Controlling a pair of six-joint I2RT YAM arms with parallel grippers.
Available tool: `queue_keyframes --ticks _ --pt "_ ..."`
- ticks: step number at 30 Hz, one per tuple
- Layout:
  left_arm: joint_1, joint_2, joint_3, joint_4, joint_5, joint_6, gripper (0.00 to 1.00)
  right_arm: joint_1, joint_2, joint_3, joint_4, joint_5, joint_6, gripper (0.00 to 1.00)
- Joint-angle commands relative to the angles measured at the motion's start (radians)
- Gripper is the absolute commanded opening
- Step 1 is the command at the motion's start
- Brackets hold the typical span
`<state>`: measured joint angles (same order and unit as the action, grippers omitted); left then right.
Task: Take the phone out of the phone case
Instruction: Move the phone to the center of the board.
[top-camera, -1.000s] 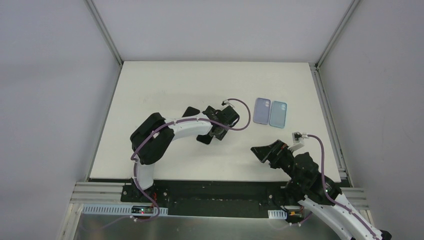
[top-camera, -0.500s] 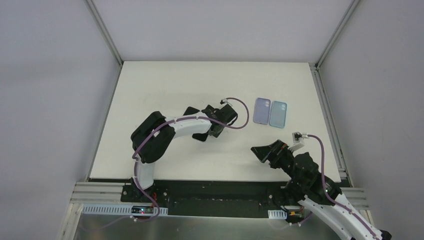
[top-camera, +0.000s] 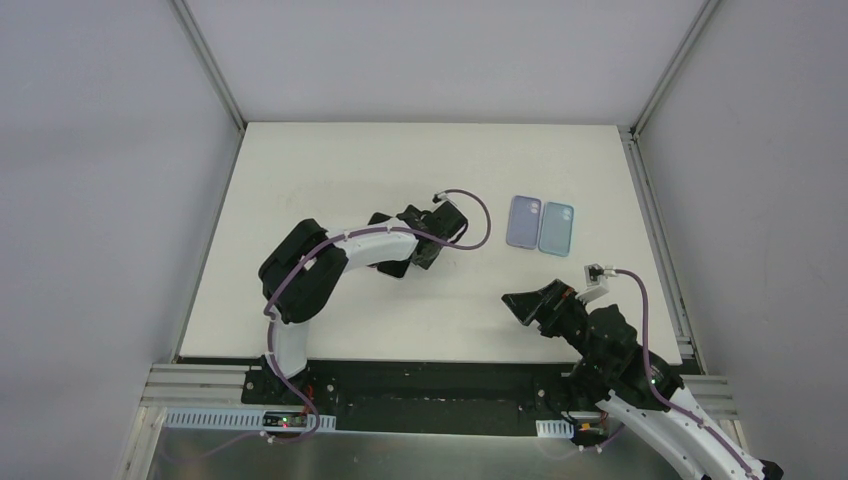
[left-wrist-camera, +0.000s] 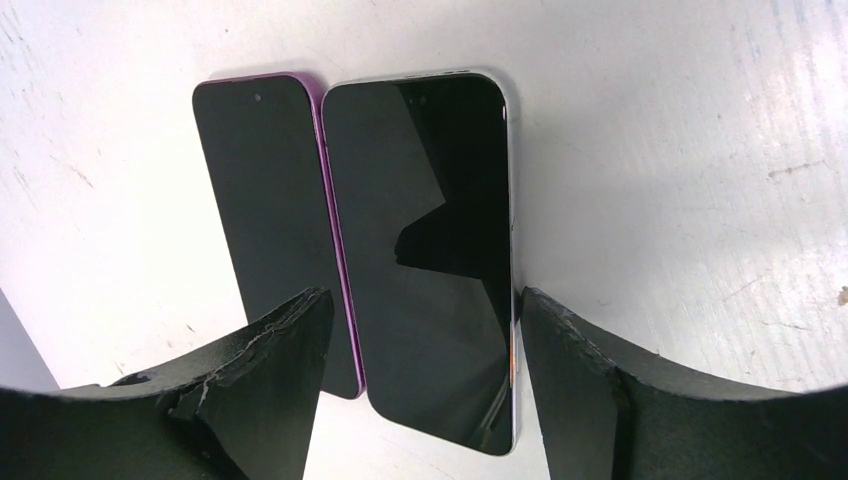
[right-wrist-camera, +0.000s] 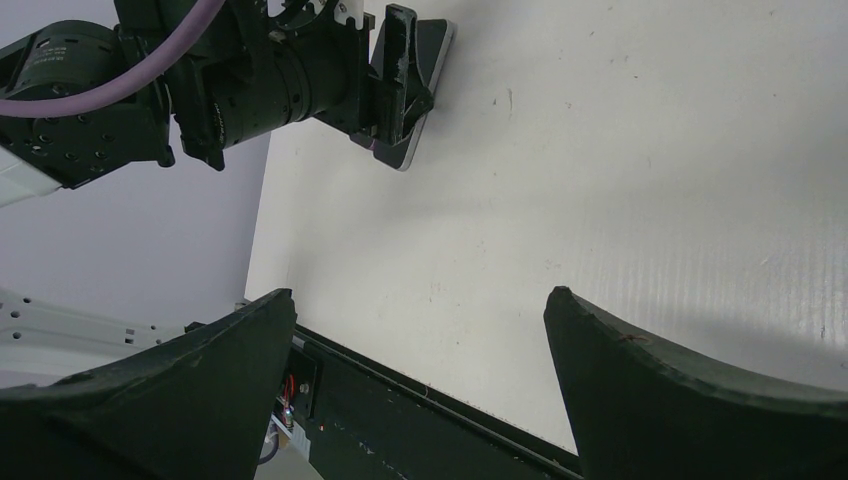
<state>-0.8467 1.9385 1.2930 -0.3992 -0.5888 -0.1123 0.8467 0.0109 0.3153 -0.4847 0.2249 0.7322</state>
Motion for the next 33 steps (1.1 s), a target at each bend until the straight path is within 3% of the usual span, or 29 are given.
queue_keyframes --ticks 1,20,28,33 --pt "0.031 0.015 0.009 -0.029 -0.029 0.015 0.69 -0.001 -0.048 0.011 -0.001 0.021 -0.002 0.99" --pt "0.089 0.006 0.014 -0.027 -0.025 -0.034 0.72 0.000 -0.031 0.003 0.018 0.021 -0.001 0.99" --pt "0.059 -0.118 -0.014 -0.016 -0.074 -0.069 0.88 -0.001 -0.011 0.014 0.034 0.004 -0.011 0.99" --pt "0.029 -0.213 -0.032 -0.011 -0.074 -0.087 0.91 0.000 -0.011 0.027 0.039 0.001 -0.016 0.99"
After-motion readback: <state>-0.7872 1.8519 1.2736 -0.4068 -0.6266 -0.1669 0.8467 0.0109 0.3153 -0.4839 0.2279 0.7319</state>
